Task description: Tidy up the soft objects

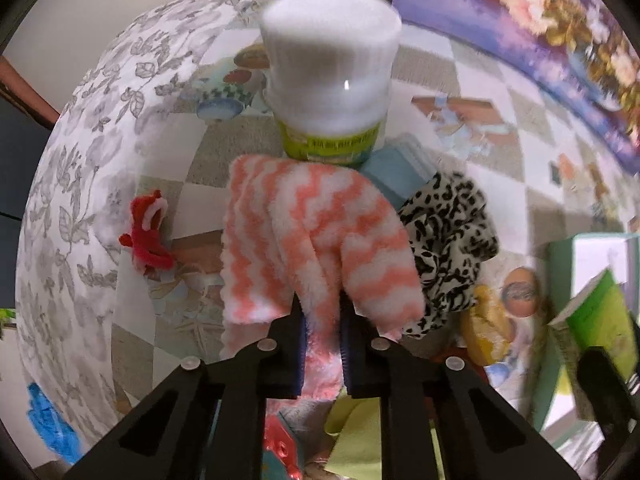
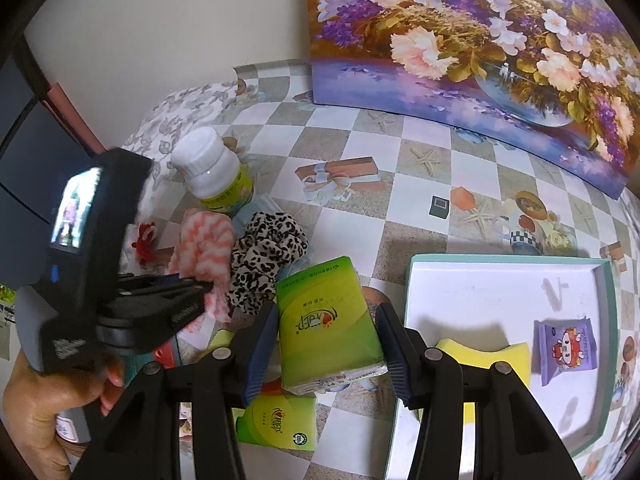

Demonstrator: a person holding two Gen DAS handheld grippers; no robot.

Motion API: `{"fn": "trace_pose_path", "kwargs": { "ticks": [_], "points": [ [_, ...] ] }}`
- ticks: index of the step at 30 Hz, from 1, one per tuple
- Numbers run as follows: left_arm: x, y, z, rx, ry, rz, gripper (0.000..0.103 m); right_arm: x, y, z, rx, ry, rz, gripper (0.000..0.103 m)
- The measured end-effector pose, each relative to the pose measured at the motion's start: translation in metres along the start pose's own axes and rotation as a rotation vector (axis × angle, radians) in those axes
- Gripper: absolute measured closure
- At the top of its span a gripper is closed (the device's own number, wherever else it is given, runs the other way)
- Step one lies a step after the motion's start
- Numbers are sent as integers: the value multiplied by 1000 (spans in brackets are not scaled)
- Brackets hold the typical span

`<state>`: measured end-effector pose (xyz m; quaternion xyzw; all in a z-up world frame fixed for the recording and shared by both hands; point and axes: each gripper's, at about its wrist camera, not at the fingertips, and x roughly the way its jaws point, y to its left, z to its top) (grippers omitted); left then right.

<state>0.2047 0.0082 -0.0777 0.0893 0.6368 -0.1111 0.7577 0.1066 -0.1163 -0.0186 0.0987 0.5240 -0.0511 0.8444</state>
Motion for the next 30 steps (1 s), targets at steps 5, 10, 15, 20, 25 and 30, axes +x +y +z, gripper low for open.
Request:
{"fn": "trace_pose_path", "kwargs": {
  "ticks": [5,10,15,20,25,30],
  "points": [
    [-40,13,0,-23,-80,-26,89,-12,-3,2,8,-27,4,50],
    [-88,22,-3,-46,-195,-30,89,-30,-8,7,24,-69,7,50],
    [-120,27,-10,-59,-288,-34,89,-44,-19,9,53,-98,8,50],
    [-142,23,-12,-61,-352,-34,89,-54,-31,8,77,-109,6,50],
    [-150,3,-15,-41,-372,-50,89,-62,-53,8,114,-116,-17,50],
    [-156,-28,-19,-1,-382,-64,89,-69,-90,2,179,-113,-70,50]
  ]
}}
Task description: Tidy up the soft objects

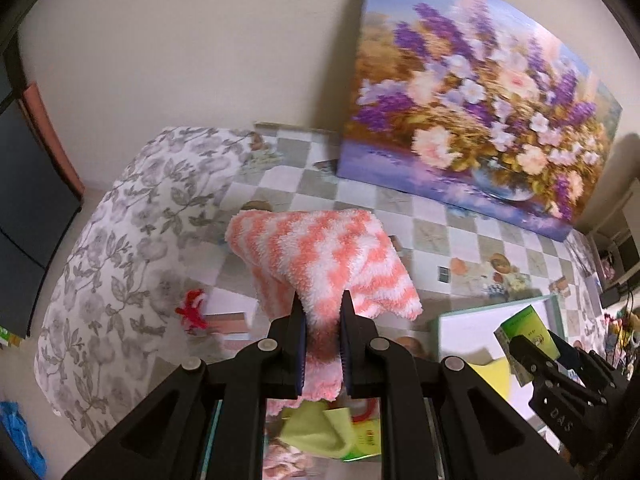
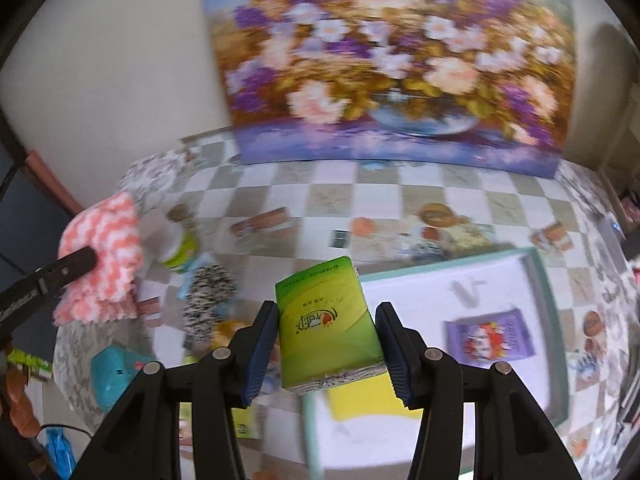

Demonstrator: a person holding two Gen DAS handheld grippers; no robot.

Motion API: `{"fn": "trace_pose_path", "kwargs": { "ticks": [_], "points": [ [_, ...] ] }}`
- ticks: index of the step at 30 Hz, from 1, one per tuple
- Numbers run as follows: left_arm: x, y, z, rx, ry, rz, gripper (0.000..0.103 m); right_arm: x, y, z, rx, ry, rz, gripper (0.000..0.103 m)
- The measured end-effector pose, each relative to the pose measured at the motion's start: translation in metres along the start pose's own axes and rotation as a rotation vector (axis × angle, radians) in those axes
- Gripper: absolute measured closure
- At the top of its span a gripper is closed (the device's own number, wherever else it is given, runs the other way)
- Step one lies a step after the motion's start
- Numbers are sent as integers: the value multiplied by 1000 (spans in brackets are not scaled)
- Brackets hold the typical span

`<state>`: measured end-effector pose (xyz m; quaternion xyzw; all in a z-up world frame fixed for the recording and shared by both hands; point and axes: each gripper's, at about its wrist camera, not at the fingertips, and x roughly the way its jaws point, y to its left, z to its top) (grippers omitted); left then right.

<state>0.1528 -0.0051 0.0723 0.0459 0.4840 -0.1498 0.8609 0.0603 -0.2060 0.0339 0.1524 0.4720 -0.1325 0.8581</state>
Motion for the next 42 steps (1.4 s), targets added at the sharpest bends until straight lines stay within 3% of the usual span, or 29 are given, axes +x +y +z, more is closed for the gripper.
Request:
{"fn": "trace_pose_path", "kwargs": {
  "ticks": [10,25,33,42],
  "points": [
    [5,-84,-8,126,28,-59,88,-14,-94,-8,155,-1,-101,50],
    [26,-202,-36,321,105,-142,88,-20,-177,-23,268,5,-163,50],
    [70,-233,-58,369,175,-167,88,22,-184,-30,256,53,-123,50],
    [113,-225,-61,304,195,-153,88,55,-181,-29,235,76,-116,50]
  ]
}}
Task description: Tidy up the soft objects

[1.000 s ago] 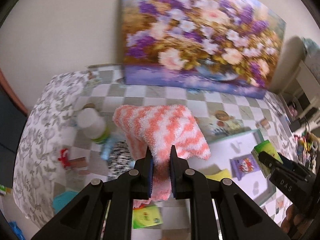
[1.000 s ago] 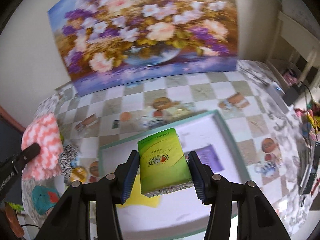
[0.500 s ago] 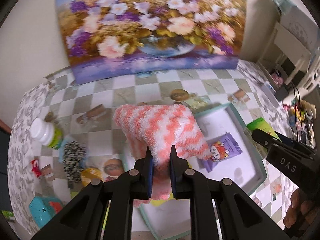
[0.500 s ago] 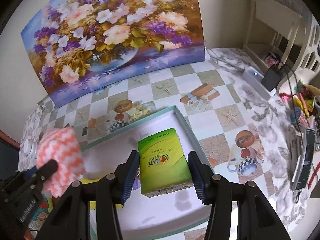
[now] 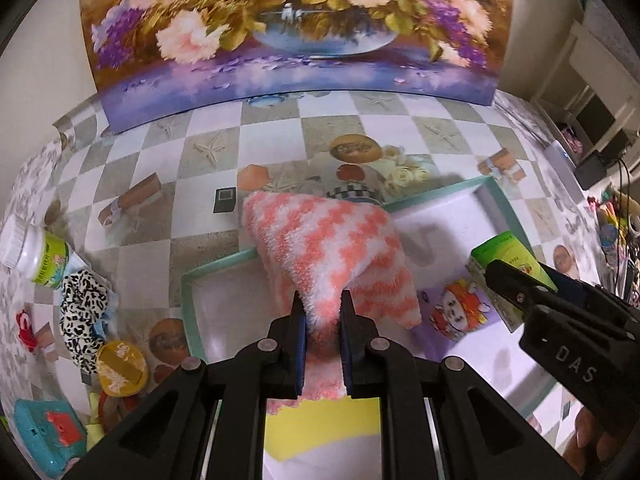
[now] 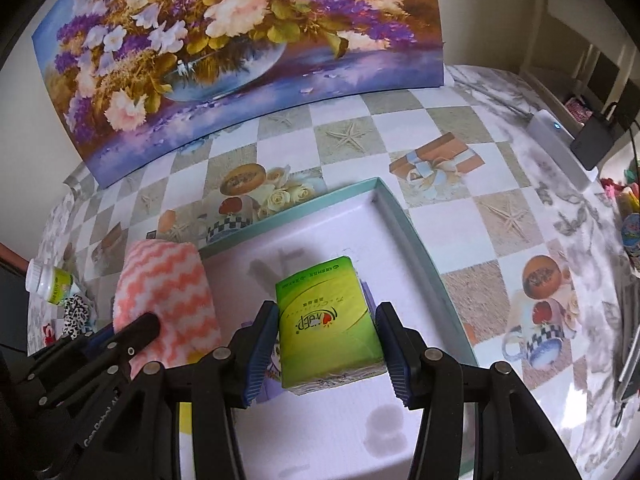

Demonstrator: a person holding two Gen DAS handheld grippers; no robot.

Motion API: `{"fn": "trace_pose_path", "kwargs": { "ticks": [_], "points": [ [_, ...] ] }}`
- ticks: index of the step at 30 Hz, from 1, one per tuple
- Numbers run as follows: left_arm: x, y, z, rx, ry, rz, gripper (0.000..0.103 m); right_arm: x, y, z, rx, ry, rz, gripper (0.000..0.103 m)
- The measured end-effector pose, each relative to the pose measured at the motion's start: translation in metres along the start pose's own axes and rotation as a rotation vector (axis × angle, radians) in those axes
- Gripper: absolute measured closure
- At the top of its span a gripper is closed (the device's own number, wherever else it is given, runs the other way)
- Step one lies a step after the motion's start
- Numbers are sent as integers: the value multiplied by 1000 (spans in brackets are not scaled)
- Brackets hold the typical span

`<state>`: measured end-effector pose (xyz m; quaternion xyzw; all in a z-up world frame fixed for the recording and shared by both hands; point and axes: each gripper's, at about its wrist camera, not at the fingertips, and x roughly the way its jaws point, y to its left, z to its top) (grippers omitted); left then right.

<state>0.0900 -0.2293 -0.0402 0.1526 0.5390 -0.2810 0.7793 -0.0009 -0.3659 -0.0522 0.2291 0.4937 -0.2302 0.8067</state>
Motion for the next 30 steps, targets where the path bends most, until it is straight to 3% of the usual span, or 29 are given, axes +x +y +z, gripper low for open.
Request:
{"fn": "trace_pose_path", "kwargs": {
  "ticks": [11,21,24,26,30],
  "points": [
    [26,4,-5,-2,79,0,88,14,0,2,9,29,0,50],
    [22,-1,-5,10,96,8,86,15,2,2,-7,52,-19,49],
    [12,0,-2,0,83,3,76,7,5,5,-25,42,-46,48],
    [4,1,1,-1,67,2,60,-1,6,7,-34,32,-51,47],
    [-19,5,6,-17,20,14,48,-20,8,13,-37,2,-66,43]
  ]
}}
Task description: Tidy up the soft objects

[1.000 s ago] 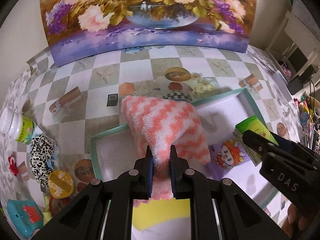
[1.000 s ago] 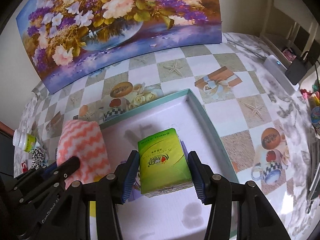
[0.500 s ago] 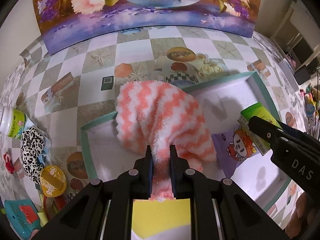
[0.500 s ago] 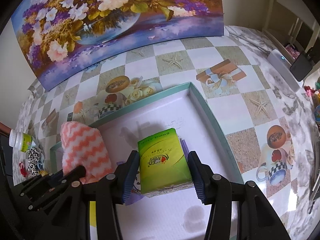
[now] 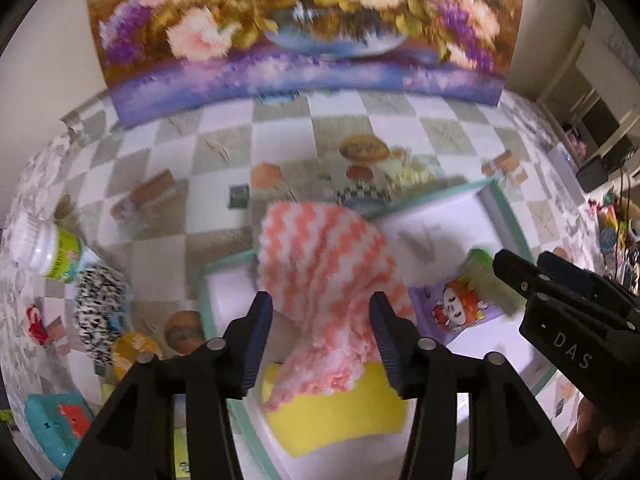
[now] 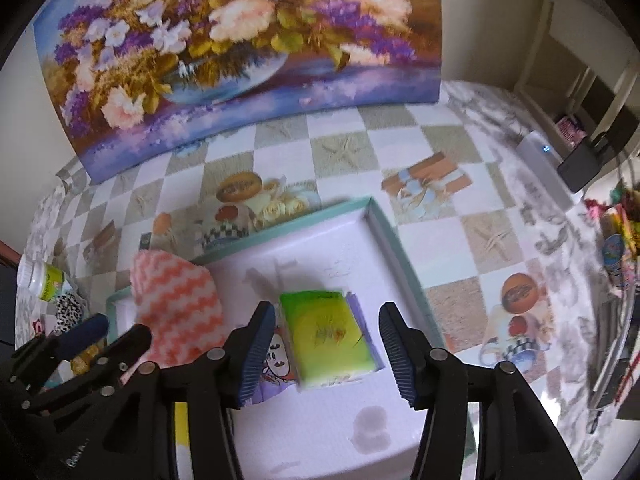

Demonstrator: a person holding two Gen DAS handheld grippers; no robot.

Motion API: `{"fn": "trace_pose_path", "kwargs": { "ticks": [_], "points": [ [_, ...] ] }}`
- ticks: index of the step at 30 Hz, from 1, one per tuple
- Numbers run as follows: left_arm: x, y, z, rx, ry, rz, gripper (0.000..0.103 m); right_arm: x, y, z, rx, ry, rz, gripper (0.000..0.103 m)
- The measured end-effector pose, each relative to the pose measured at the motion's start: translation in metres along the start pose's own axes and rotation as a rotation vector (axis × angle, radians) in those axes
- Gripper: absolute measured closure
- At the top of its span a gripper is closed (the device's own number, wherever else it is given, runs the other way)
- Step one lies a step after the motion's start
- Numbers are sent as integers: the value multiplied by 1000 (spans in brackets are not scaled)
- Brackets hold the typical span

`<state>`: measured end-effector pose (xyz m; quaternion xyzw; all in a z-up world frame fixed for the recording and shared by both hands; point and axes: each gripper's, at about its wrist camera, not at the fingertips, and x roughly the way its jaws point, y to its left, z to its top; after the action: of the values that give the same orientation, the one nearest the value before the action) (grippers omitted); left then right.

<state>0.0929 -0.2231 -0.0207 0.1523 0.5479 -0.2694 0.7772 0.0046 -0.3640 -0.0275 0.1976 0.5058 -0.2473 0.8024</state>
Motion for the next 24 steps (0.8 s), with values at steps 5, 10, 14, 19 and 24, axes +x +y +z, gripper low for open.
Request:
{"fn": "trace_pose_path", "kwargs": {
  "ticks": [5,10,14,19,24],
  "points": [
    [-27,11,4,-32,-51,27,40,-22,2,5,-6,-25,-9,42],
    [-46,23,4,-63,-95,45,32,-37,5,7,-17,-46,-14,42],
    [-54,33,4,-84,-117,63,31,-40,8,7,-27,-49,-17,42],
    [-52,46,7,-113,-123,97,19,-35,12,6,-45,-34,-27,34],
    [-32,64,9,-161,-78,130,17,-20,19,1,-90,5,-60,4]
  ]
}}
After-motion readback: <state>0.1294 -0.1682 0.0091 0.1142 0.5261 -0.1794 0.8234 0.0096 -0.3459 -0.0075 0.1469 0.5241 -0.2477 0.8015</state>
